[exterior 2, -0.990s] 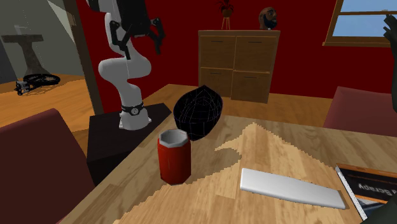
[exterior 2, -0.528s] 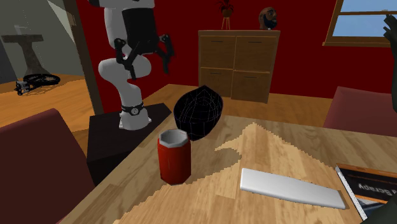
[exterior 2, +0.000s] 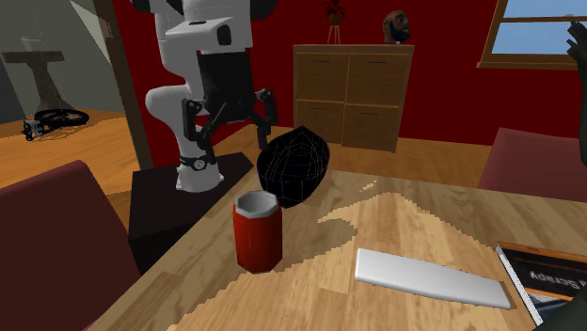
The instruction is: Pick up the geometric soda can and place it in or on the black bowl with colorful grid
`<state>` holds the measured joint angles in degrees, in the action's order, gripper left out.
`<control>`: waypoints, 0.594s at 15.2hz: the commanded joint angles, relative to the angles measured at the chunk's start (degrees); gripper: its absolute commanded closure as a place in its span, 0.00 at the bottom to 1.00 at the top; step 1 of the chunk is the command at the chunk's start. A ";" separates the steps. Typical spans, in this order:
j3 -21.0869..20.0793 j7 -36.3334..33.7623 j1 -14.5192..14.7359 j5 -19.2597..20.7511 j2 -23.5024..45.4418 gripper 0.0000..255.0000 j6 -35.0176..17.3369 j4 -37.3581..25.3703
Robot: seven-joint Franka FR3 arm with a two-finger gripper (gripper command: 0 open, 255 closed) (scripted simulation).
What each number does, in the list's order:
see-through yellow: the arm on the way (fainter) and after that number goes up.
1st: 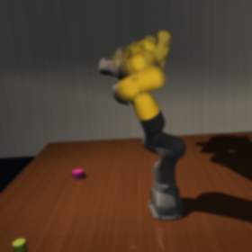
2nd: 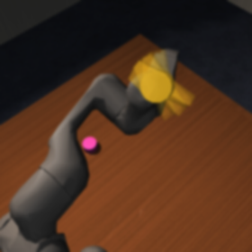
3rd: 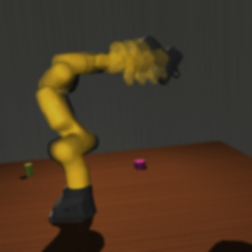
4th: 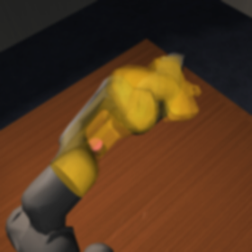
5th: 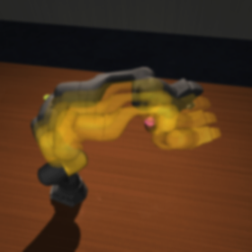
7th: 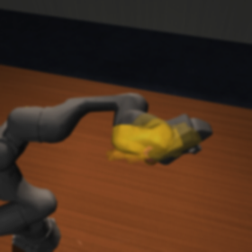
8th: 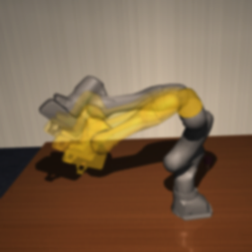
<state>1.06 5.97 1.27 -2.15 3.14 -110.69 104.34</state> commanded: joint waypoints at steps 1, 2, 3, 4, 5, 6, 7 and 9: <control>-0.02 0.10 0.04 0.41 5.18 0.00 0.16 -4.68; -0.02 0.14 0.06 0.62 7.61 0.00 0.34 -6.97; -0.02 0.19 0.08 0.82 10.06 0.00 0.60 -9.38; -0.01 0.23 0.10 1.02 12.50 0.00 0.94 -11.84; -0.01 0.24 0.10 1.01 12.64 0.00 0.22 -11.27; -0.01 0.25 0.11 1.00 12.80 0.00 -0.49 -10.71; -0.01 0.25 0.12 1.00 12.96 0.00 -1.20 -10.17; -0.02 0.26 0.13 0.98 13.32 0.00 -2.60 -9.13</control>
<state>1.06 6.28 1.36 -1.17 16.21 -112.60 94.81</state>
